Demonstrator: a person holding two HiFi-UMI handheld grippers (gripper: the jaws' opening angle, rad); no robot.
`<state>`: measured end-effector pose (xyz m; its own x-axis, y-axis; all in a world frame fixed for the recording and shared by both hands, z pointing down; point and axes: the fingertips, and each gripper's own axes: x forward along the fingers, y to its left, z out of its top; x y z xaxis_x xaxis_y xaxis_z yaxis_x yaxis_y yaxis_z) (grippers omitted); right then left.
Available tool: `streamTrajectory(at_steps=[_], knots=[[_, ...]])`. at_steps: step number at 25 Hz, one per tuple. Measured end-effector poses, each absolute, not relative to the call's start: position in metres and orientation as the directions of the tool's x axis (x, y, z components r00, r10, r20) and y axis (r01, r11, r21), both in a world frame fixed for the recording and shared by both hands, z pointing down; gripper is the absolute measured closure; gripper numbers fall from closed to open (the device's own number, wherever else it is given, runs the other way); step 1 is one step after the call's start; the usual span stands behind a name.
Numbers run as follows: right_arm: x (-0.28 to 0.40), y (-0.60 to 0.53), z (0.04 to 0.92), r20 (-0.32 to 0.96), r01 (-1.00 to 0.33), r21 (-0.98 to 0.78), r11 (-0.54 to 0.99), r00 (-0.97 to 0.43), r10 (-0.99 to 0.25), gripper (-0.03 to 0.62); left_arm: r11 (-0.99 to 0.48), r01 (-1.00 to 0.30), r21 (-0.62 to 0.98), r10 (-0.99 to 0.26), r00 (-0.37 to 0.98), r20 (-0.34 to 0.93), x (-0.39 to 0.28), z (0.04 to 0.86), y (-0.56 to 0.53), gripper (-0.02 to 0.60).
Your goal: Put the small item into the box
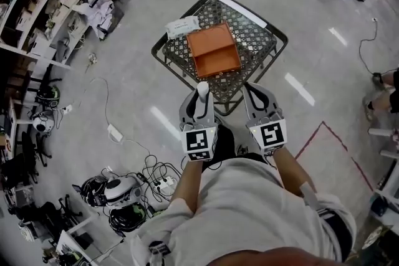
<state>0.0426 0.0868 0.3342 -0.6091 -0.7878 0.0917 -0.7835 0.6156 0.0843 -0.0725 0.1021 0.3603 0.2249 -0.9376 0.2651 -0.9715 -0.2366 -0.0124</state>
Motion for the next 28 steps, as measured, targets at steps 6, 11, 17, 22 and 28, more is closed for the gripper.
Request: streamTrajectory(at_steps=[6, 11, 17, 22, 28], knots=[[0.011, 0.033, 0.350, 0.163, -0.790, 0.067, 0.609, -0.594, -0.788, 0.591, -0.282, -0.959, -0.001, -0.918, 0.270, 0.289, -0.105, 0.368, 0.045, 0.451], [-0.014, 0.000, 0.364, 0.213, -0.785, 0.091, 0.613, -0.586, -0.782, 0.591, -0.328, -0.945, 0.013, -0.896, 0.315, 0.314, -0.126, 0.387, 0.005, 0.451], [-0.022, -0.025, 0.374, 0.247, -0.799, 0.096, 0.594, -0.559, -0.792, 0.591, -0.393, -0.919, 0.021, -0.851, 0.372, 0.371, -0.132, 0.408, -0.024, 0.451], [-0.011, -0.046, 0.385, 0.300, -0.802, 0.082, 0.591, -0.546, -0.783, 0.591, -0.436, -0.900, -0.007, -0.810, 0.389, 0.438, -0.121, 0.423, -0.044, 0.451], [0.014, -0.085, 0.407, 0.354, -0.785, 0.049, 0.618, -0.565, -0.745, 0.589, -0.448, -0.893, -0.038, -0.772, 0.365, 0.520, -0.099, 0.442, -0.074, 0.451]])
